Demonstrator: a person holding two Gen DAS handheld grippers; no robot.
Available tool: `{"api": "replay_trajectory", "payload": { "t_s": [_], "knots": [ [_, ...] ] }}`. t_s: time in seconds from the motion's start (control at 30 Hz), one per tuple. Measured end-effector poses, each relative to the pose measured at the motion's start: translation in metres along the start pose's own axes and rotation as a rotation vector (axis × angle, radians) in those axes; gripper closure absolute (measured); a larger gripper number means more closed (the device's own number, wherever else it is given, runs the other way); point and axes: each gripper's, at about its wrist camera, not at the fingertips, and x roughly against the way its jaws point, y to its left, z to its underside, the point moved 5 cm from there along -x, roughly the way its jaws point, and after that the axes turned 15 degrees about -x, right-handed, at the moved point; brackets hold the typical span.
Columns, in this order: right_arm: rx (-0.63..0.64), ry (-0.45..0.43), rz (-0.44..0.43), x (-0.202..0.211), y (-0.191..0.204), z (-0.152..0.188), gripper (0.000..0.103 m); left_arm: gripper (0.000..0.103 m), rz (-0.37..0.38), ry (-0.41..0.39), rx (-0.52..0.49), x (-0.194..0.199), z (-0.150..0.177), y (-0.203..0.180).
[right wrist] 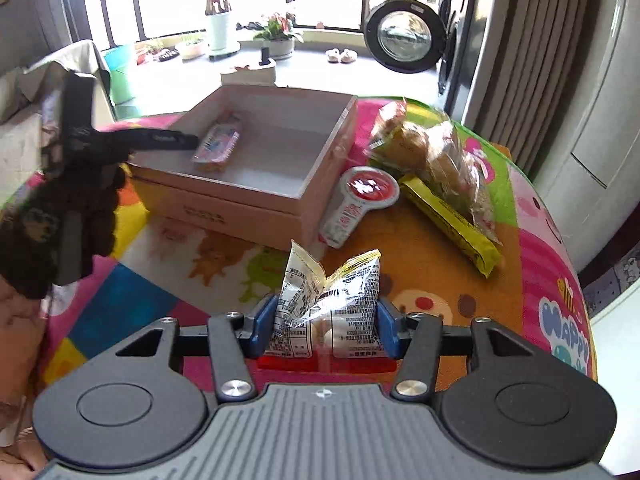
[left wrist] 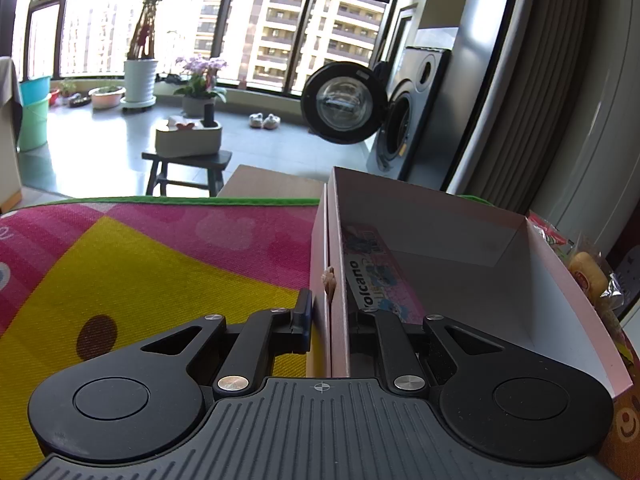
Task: Organize objects
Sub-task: 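Reach to the clear snack bag and grasp it with the right tool, then lower the clear snack bag into the pink box and release it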
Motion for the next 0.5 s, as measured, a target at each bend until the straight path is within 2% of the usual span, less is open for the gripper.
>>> {"api": "replay_trajectory", "payload": {
  "t_s": [0.13,0.23,0.37,0.5],
  "knots": [
    [-0.017,-0.085,-0.112,0.032,0.034,-0.036,0.051,0.089,0.005,0.000,0.003,0.000,0.000,0.001],
    [-0.020,-0.125,-0.169,0.036,0.058,-0.067,0.051,0.089,0.011,0.001,0.011,0.001,0.000,0.002],
    [-0.027,-0.116,-0.187,0.004,0.085,-0.100,0.051,0.089,0.015,0.001,0.016,0.000,0.001,0.005],
    [-0.081,-0.038,-0.177,-0.047,0.102,-0.115,0.051,0.089,0.018,0.002,0.021,0.000,0.000,0.006]
  ]
}}
